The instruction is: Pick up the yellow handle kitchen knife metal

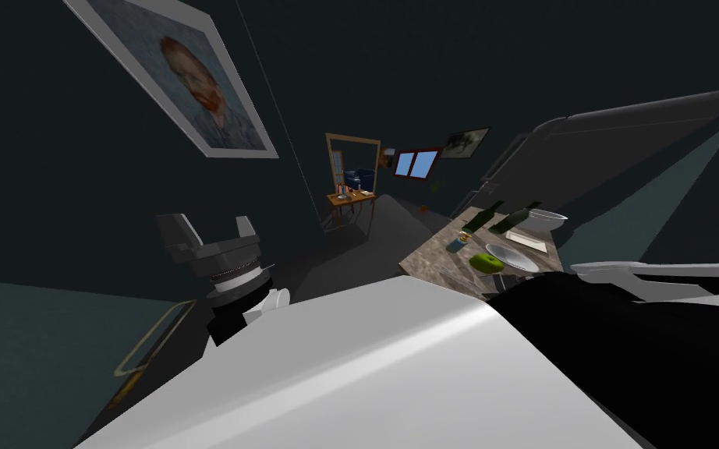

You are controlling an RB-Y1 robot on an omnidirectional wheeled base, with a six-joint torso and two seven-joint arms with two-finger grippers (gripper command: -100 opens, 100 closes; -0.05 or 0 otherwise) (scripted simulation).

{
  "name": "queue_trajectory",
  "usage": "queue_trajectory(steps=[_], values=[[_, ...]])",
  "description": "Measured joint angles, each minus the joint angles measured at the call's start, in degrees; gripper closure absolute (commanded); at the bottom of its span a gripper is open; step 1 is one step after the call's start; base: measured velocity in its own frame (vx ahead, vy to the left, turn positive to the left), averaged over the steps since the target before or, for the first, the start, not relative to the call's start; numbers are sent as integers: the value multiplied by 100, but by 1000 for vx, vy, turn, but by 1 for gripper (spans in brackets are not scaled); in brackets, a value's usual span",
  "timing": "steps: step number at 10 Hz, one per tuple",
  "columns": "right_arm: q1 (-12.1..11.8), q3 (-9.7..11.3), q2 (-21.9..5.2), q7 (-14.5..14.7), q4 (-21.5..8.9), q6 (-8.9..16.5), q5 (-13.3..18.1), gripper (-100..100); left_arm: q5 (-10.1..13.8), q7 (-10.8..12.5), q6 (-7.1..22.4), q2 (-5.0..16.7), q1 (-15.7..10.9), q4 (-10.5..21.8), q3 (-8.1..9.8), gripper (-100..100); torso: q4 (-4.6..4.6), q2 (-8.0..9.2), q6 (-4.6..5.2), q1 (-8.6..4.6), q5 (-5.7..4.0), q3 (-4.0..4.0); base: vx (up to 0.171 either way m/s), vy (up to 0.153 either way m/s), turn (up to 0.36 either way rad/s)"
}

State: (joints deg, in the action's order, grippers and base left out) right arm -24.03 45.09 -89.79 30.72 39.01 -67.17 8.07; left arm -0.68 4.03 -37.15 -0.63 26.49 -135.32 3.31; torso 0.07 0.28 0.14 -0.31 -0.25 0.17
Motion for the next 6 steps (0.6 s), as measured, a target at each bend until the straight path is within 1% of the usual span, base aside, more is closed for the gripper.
queue_trajectory(steps=[1,2,3,4,5,6], values=[[-153,48,-61,67,131,77,-159,-100,0,0,0,0,1,0,1,0,2,5,9,-3,-1,3,-19,-10,-23],[-256,55,-95,95,258,140,-339,-100,0,0,0,0,1,0,1,0,2,1,10,-2,-2,2,0,1,-21],[-313,53,-109,113,330,180,-493,-100,0,0,0,0,1,0,1,0,0,-5,9,1,-1,-2,-22,-4,234],[-458,150,-139,200,443,259,-646,-100,0,0,0,0,0,0,0,0,0,-2,2,1,0,-1,-35,-12,166],[-584,202,-192,263,566,335,-819,-100,0,0,0,0,1,0,1,0,1,1,7,-1,-1,1,-23,-8,-4],[-622,219,-207,278,591,354,-982,-100,0,0,0,0,2,0,1,0,1,1,10,-1,-1,1,-40,-6,241]])
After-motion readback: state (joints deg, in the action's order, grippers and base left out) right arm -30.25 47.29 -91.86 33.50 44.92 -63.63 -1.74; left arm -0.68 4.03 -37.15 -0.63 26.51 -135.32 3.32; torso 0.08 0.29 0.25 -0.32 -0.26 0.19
